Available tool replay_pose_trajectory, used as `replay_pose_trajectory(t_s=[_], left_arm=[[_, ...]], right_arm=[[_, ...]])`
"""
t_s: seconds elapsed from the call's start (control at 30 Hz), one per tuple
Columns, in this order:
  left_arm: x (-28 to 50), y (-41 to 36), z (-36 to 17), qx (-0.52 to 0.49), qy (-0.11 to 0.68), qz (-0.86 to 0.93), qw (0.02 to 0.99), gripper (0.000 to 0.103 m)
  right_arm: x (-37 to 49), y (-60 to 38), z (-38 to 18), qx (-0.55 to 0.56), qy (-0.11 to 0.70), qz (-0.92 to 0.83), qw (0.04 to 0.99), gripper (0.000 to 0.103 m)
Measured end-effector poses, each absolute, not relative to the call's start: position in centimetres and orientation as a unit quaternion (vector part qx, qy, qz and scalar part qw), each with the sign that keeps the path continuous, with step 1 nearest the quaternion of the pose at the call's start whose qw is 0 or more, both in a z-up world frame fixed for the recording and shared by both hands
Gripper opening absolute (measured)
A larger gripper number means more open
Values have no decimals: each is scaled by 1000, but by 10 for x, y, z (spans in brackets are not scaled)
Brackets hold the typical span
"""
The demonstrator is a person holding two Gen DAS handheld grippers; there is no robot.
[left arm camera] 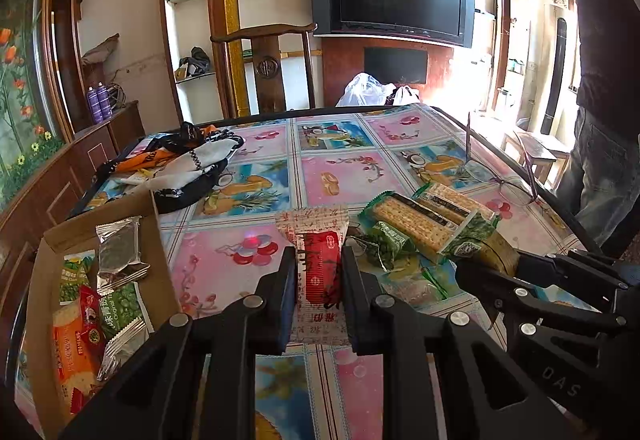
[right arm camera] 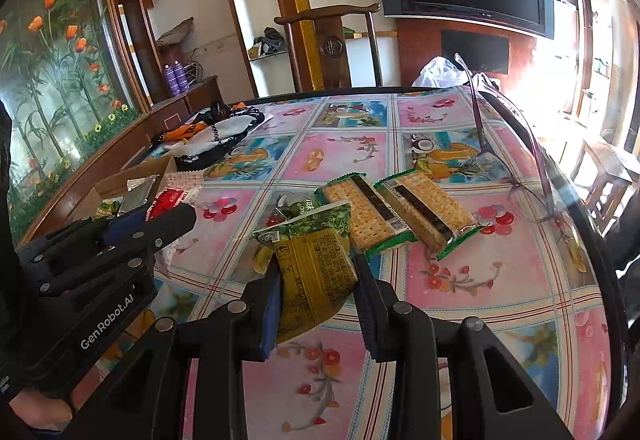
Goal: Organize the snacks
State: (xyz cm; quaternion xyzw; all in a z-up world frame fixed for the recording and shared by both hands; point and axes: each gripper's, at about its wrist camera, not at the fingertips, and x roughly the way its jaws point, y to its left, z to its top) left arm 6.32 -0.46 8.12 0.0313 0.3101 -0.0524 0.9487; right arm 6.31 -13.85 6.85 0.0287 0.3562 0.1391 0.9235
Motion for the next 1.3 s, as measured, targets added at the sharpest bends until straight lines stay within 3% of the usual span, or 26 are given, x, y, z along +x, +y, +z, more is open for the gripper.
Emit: replay_pose_trajectory(t_s=[0.67, 1.3], left_arm=[[64, 29, 98, -13, 297, -33, 954, 20], [72, 115, 105, -80, 294, 46, 951, 20]], right_arm=[[62, -136, 70, 42, 347, 135, 927, 35], [42, -59, 73, 39, 336, 191, 922, 36]])
